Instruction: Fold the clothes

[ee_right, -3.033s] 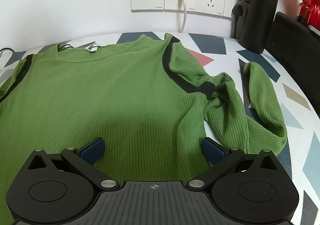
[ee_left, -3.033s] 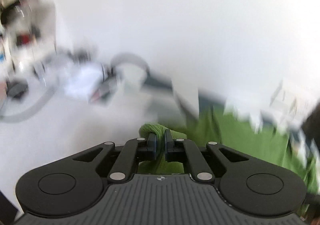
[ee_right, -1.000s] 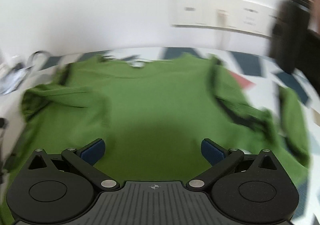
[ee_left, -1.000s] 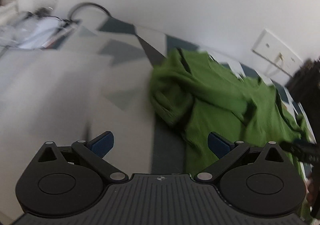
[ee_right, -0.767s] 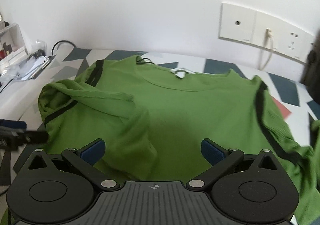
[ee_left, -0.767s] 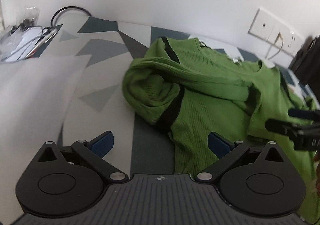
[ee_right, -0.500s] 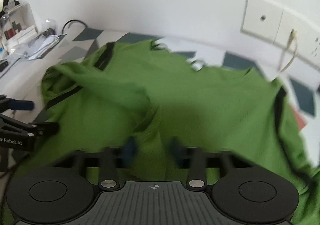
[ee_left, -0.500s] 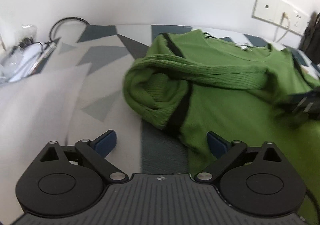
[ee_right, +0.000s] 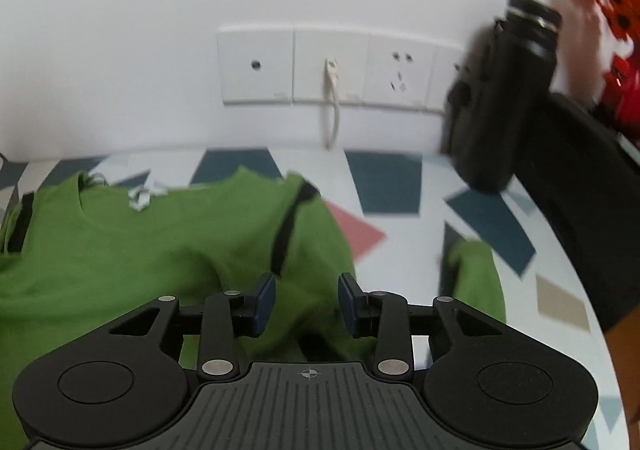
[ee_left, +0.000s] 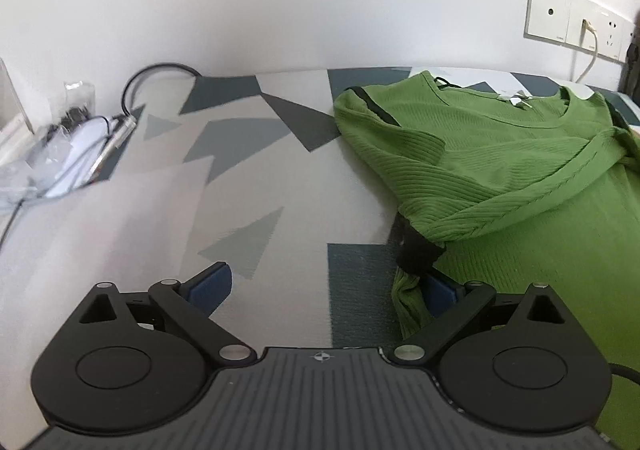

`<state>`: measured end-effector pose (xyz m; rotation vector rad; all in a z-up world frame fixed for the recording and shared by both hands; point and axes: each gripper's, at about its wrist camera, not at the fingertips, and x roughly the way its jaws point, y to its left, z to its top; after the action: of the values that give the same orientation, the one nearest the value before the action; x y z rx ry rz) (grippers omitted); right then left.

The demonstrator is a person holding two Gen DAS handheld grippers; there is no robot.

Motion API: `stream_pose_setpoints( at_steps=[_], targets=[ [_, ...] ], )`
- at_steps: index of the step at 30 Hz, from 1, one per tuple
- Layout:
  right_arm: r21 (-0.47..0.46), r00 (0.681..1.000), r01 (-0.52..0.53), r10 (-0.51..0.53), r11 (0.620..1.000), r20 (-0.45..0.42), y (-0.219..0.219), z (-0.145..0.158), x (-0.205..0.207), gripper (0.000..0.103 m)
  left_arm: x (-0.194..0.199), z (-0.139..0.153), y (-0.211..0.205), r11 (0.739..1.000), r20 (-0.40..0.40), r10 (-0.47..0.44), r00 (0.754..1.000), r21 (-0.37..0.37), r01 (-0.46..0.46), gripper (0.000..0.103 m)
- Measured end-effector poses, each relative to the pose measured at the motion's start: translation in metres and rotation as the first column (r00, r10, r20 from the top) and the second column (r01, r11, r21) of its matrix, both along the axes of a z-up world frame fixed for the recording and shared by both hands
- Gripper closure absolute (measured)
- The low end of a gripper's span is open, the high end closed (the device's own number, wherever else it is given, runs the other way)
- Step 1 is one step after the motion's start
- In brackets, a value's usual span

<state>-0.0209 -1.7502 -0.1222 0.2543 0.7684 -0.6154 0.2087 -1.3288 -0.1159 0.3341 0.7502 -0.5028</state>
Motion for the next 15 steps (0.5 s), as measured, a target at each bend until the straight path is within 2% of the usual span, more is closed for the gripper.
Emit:
stream_pose_setpoints(
  at_steps=[3, 7, 9, 12, 15],
  targets=[
    [0.044, 0.999, -0.02, 0.019, 0.999, 0.029, 0.006, -0.004, -0.015, 0.071, -0.008, 0.003, -0.007, 0.998, 0.055, -0.051, 0.997, 0.024, 0.05, 0.004],
    [0.056, 0.994, -0.104, 0.103, 0.993, 0.027, 0.022, -0.009, -0.016, 0.07, -0.014, 0.006, -0.015, 0.994, 0.108, -0.103, 0.989, 0.041, 0.099, 0.004],
    [0.102, 0.992, -0.126, 0.124, 0.987, 0.026, 0.026, -0.013, -0.012, 0.07, -0.013, 0.006, -0.017, 0.994, 0.111, -0.101, 0.989, 0.043, 0.097, 0.004],
    [0.183, 0.996, -0.087, 0.079, 0.979, 0.048, 0.02, -0.024, -0.009, 0.07, -0.006, 0.005, -0.015, 0.998, 0.087, -0.065, 0.994, 0.03, 0.063, 0.004],
    [0.162, 0.998, -0.06, 0.058, 0.985, 0.021, 0.016, -0.034, 0.0, 0.066, 0.001, 0.004, -0.008, 1.0, 0.052, -0.023, 0.998, 0.012, 0.023, 0.004]
  ],
)
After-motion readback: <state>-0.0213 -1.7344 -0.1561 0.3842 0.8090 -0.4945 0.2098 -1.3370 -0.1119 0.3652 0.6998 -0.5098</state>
